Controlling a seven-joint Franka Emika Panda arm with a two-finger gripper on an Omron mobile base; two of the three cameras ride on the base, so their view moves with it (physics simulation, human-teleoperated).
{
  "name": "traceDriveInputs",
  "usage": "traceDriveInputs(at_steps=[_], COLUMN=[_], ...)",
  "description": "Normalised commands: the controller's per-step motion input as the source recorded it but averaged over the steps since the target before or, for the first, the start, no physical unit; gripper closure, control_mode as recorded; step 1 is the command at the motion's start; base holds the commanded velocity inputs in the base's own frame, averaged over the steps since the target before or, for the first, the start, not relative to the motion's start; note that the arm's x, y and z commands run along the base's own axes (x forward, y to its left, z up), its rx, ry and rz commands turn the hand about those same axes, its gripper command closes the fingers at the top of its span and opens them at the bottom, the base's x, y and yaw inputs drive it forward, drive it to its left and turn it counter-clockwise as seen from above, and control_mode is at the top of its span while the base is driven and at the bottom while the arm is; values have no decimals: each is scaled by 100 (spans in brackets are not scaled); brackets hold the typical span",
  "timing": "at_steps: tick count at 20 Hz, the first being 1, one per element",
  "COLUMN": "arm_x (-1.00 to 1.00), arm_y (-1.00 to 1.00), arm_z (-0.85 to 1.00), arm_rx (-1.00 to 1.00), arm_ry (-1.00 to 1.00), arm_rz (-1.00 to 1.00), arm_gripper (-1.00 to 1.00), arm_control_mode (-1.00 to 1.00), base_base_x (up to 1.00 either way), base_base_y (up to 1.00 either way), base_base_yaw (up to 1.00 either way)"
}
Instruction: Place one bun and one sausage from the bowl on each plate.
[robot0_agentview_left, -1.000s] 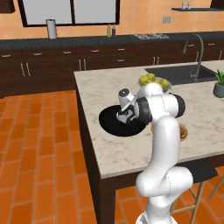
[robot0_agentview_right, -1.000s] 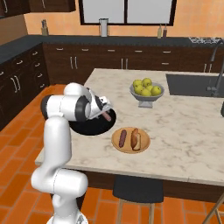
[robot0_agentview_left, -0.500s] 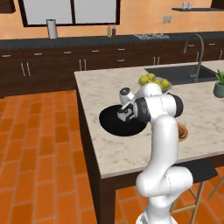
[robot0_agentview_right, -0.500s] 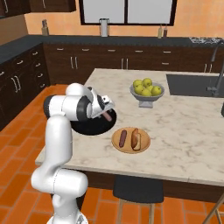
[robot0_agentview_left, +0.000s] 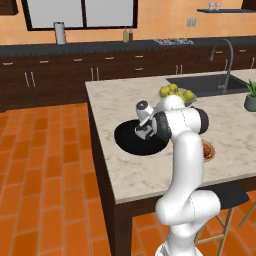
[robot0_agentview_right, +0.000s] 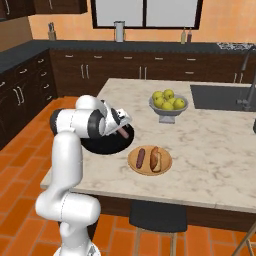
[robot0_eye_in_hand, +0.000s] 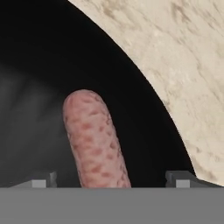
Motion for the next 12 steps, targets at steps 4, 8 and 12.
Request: traceDriveInputs(at_steps=[4, 8, 12], arm_x=[0, 0, 0], arm_y=[-30, -39, -30], arm_z=[-36, -44, -41], arm_rx=[-2, 0, 0], arm_ry=[0, 0, 0], arm_rz=[0, 0, 0], arm_gripper=[-100, 100, 100], arm_control_mode=[-100, -100, -100], base_base_x=[0, 0, 0], base_base_y=[0, 0, 0], base_base_yaw=[0, 0, 0])
